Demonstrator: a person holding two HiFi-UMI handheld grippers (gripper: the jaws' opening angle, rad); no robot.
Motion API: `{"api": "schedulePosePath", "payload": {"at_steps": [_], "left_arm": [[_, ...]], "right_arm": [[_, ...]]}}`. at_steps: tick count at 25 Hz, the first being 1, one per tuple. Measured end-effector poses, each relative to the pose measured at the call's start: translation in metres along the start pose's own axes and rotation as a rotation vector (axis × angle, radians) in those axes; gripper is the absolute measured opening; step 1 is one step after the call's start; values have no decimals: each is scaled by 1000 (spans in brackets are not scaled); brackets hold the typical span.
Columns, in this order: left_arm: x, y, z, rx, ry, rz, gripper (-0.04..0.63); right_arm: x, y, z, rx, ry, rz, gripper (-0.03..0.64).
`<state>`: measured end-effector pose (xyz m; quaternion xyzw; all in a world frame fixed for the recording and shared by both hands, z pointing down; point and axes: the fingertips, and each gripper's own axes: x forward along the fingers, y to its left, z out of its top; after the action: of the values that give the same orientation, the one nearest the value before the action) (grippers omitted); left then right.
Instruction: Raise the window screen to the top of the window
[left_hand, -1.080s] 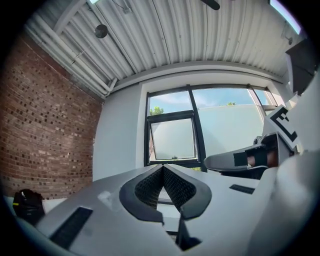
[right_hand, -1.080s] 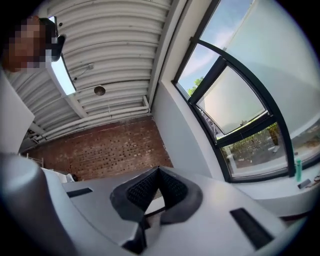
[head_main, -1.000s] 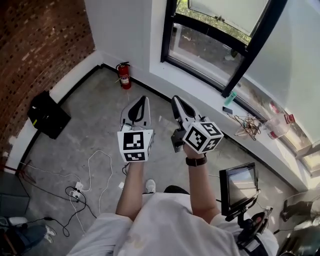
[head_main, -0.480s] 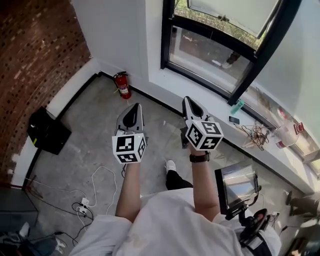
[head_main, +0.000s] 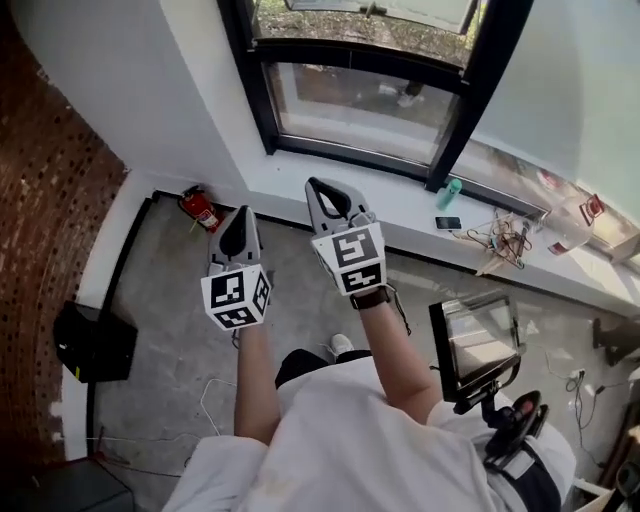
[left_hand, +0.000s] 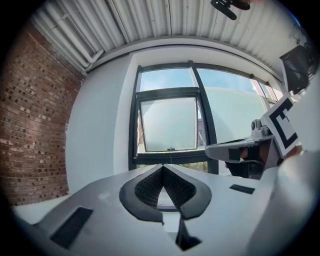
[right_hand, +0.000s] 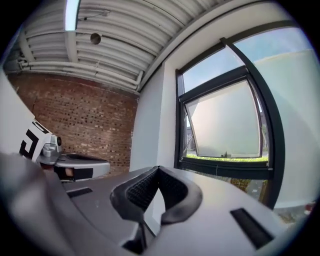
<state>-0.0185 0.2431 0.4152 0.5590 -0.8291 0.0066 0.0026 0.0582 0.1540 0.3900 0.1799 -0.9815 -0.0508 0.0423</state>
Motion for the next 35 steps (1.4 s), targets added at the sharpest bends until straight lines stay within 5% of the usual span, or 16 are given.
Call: {"api": "schedulePosePath", "payload": {"at_steps": [3, 9, 19, 35], "left_arm": [[36, -4, -12, -14, 24, -29, -6], [118, -16, -23, -24, 25, -158, -6], [245, 19, -21, -22, 22, -334, -6], [362, 66, -29, -21, 2, -444, -6]], "right_arm": [[20, -9, -18, 20, 31, 17, -2], [62, -53, -41, -64, 86, -90, -2], [154, -100, -52, 24, 131, -259, -2], [263, -145, -63, 53, 139, -364, -2]]}}
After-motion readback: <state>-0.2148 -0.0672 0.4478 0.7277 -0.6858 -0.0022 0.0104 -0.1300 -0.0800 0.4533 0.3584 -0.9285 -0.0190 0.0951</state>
